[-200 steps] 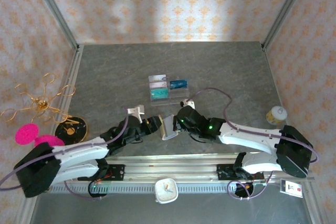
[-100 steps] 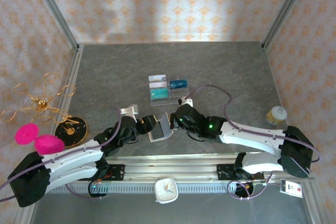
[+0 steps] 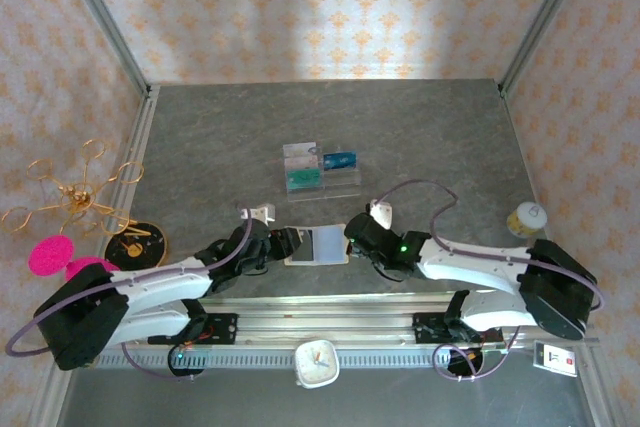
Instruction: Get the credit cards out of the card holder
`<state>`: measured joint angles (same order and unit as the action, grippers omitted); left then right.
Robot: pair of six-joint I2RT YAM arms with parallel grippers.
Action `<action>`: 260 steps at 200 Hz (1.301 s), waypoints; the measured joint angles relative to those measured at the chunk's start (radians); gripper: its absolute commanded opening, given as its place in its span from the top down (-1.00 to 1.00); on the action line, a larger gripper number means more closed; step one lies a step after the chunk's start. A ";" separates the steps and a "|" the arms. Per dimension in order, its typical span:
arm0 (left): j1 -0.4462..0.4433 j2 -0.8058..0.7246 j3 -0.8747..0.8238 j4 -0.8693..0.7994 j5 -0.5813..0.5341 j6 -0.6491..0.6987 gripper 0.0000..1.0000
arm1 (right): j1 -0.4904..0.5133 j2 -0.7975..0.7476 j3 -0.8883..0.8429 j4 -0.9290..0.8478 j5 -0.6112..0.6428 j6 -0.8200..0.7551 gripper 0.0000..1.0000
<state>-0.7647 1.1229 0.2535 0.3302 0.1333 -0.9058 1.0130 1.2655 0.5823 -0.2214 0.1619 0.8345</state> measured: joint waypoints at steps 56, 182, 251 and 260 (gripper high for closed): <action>0.000 0.066 0.008 0.033 0.017 0.015 0.50 | -0.006 -0.056 0.000 -0.021 0.014 -0.013 0.14; 0.001 0.072 0.073 -0.032 -0.051 0.105 0.36 | -0.010 0.172 0.179 0.214 -0.370 -0.230 0.31; 0.002 0.076 0.053 -0.070 -0.097 0.167 0.30 | -0.021 0.308 0.179 0.322 -0.435 -0.200 0.36; 0.002 0.082 0.044 -0.064 -0.093 0.164 0.31 | -0.027 0.320 0.180 0.333 -0.438 -0.198 0.36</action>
<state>-0.7628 1.2053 0.2977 0.2657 0.0406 -0.7414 0.9863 1.5852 0.7624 0.1116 -0.2760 0.6369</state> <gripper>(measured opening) 0.348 0.316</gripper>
